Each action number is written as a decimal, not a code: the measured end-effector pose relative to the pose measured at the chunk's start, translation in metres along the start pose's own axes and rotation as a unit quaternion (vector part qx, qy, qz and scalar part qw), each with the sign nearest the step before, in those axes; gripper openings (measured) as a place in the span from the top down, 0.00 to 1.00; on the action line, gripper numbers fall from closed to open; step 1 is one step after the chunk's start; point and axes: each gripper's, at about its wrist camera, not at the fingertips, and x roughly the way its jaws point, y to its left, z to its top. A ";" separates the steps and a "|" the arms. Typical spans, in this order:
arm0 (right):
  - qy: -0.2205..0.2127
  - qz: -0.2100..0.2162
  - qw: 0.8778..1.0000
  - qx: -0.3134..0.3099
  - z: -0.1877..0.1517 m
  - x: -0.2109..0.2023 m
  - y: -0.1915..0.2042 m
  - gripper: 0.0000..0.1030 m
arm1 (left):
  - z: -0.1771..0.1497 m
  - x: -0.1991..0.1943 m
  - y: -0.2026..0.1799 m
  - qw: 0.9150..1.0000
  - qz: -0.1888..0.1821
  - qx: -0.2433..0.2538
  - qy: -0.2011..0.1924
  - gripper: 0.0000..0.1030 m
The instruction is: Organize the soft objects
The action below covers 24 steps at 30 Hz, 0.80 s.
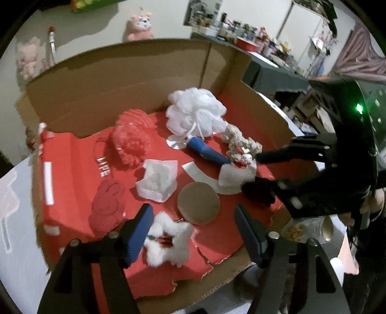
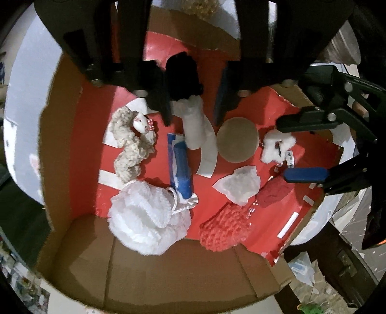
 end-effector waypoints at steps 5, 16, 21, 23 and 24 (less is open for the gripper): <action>-0.029 -0.025 0.999 0.012 -0.009 -0.020 0.001 0.27 | -0.010 -0.019 0.008 0.998 0.037 -0.037 -0.038 0.19; -0.067 -0.092 0.992 0.061 -0.034 -0.034 0.013 0.27 | -0.037 -0.036 0.012 0.988 0.107 -0.082 -0.075 0.03; -0.080 -0.113 0.987 0.078 -0.044 -0.031 0.012 0.27 | -0.047 -0.028 0.016 0.985 0.118 -0.105 -0.072 0.03; -0.081 -0.111 0.987 0.087 -0.048 -0.029 0.009 0.27 | -0.051 -0.025 0.016 0.984 0.125 -0.110 -0.069 0.03; -0.080 -0.108 0.987 0.091 -0.049 -0.027 0.008 0.27 | -0.052 -0.024 0.016 0.983 0.127 -0.111 -0.069 0.03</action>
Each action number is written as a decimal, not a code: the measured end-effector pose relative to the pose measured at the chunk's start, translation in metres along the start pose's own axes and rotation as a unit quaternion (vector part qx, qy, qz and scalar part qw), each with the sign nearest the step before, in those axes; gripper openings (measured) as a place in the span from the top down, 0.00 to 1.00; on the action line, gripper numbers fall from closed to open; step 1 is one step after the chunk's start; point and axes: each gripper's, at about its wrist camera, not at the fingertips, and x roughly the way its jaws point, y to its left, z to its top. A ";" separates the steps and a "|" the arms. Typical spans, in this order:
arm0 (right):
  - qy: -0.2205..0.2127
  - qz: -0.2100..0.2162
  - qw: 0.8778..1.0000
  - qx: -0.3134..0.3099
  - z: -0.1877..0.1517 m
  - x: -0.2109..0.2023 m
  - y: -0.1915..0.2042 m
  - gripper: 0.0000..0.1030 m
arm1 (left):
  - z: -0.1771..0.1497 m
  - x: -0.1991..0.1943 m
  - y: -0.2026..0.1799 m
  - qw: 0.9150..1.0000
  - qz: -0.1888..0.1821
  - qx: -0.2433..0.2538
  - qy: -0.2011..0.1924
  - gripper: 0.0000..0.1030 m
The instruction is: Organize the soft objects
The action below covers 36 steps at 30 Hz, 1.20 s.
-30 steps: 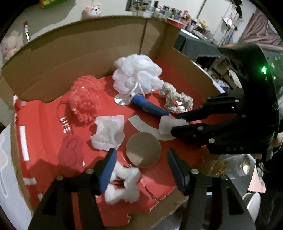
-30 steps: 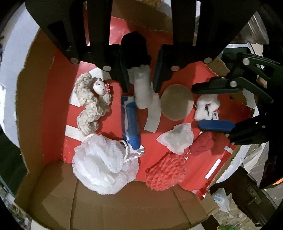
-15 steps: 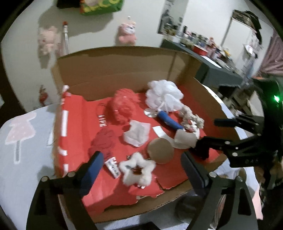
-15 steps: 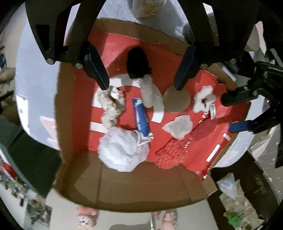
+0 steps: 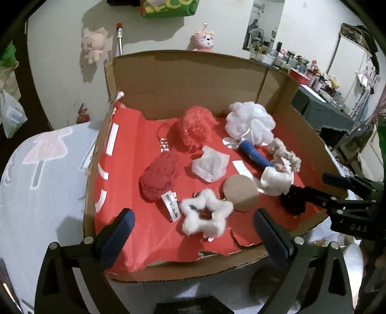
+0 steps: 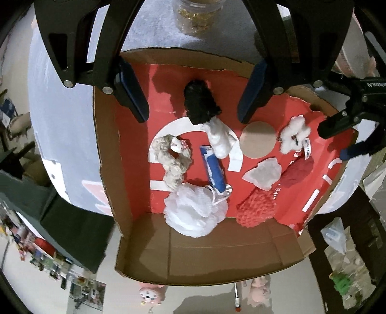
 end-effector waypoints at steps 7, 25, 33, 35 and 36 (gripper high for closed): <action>-0.006 0.007 1.000 0.009 -0.007 0.003 0.000 0.27 | -0.005 0.007 0.003 1.000 0.010 -0.008 0.005 0.03; -0.008 -0.011 1.000 0.007 -0.010 0.008 0.000 0.27 | -0.007 0.013 0.003 0.999 0.036 -0.007 0.022 0.03; -0.012 -0.012 1.000 0.011 -0.011 0.007 -0.001 0.27 | -0.008 0.014 0.005 0.999 0.031 -0.016 0.026 0.03; -0.014 -0.012 1.000 0.009 -0.011 0.007 -0.002 0.27 | -0.008 0.013 0.005 0.999 0.029 -0.018 0.026 0.03; -0.014 -0.013 1.000 0.009 -0.011 0.007 -0.001 0.27 | -0.008 0.013 0.005 0.999 0.030 -0.019 0.025 0.03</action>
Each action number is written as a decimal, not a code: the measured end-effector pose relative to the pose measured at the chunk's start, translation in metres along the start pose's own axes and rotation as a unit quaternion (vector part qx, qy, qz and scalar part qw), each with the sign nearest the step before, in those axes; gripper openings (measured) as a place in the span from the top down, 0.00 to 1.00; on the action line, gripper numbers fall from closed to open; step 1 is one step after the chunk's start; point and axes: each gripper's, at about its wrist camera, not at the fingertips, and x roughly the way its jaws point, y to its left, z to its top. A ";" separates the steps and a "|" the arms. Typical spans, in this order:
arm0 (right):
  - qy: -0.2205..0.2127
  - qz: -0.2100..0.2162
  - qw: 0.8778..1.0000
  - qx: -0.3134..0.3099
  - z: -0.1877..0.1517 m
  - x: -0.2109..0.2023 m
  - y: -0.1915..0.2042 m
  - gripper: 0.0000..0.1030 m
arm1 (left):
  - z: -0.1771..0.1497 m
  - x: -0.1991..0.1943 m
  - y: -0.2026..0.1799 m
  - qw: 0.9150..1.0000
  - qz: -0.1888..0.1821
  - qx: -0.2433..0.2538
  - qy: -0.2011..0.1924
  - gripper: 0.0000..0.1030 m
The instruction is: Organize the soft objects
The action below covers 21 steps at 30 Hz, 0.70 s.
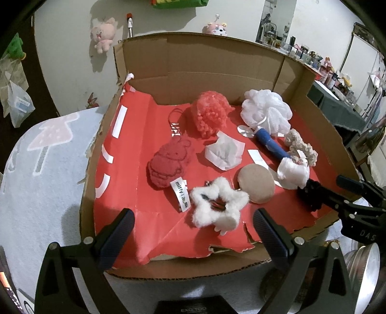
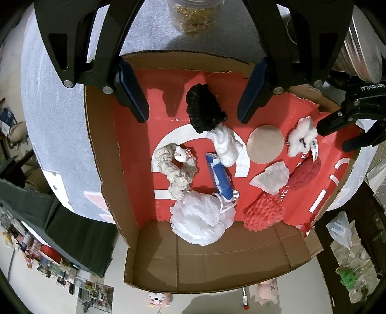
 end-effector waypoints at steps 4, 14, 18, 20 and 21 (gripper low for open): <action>-0.004 -0.002 1.000 0.000 -0.001 -0.001 0.000 0.27 | 0.000 0.000 0.000 1.000 -0.001 0.000 -0.001 0.03; -0.005 -0.009 1.000 -0.005 -0.001 -0.001 0.002 0.27 | 0.000 -0.001 0.000 1.000 0.001 0.001 -0.003 0.03; -0.007 -0.010 1.000 -0.005 -0.001 -0.001 0.003 0.27 | 0.000 -0.001 0.000 1.000 0.002 0.001 -0.003 0.03; -0.007 -0.011 1.000 -0.005 -0.001 -0.001 0.003 0.27 | 0.000 -0.001 0.000 1.000 0.001 -0.001 -0.003 0.03; -0.007 -0.010 1.000 -0.005 -0.001 -0.001 0.003 0.27 | 0.000 -0.001 0.000 1.000 0.001 -0.003 -0.003 0.03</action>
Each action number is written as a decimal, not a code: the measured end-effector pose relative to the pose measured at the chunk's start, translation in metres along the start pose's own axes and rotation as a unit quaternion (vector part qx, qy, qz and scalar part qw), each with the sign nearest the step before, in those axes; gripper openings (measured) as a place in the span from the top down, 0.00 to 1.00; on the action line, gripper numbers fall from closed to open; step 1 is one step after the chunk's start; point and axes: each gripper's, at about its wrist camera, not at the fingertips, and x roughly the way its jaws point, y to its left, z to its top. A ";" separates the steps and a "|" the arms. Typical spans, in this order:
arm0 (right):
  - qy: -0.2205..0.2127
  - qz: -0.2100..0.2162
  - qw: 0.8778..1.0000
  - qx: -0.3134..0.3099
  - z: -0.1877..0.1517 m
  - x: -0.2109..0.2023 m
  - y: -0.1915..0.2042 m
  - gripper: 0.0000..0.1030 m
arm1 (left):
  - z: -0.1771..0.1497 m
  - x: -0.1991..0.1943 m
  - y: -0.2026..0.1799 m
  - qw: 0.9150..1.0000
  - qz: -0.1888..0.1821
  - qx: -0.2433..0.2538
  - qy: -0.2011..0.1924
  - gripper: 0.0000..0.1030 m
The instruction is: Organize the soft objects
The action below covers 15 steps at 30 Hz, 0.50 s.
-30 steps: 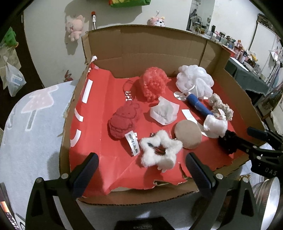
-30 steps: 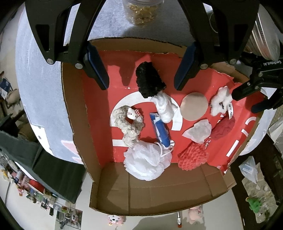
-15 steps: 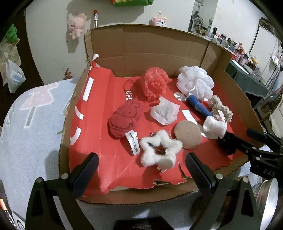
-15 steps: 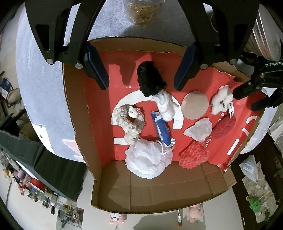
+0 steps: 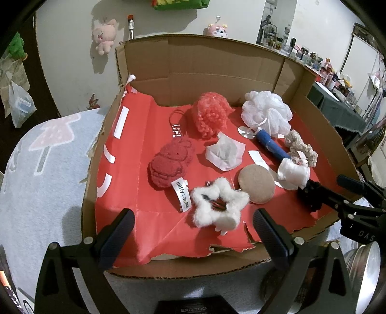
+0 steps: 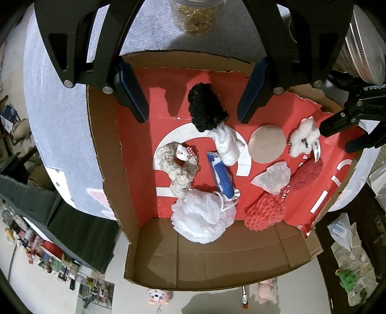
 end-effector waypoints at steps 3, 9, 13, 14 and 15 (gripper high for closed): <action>0.000 0.000 1.000 0.000 0.000 0.000 0.000 0.27 | 0.000 0.000 0.000 1.000 0.000 -0.002 -0.001 0.03; -0.001 0.000 1.000 0.001 0.000 0.000 0.000 0.27 | 0.000 0.000 0.000 1.000 0.001 0.000 0.000 0.03; -0.002 0.000 1.000 0.002 0.000 0.000 0.000 0.27 | -0.001 0.000 0.000 1.000 0.001 0.000 -0.001 0.03; -0.002 0.000 1.000 0.001 0.000 0.000 0.000 0.27 | -0.001 0.000 0.000 1.000 0.001 0.001 -0.001 0.03; -0.002 0.000 1.000 0.001 0.000 -0.001 0.000 0.27 | 0.000 0.000 0.000 1.000 0.001 0.000 -0.001 0.03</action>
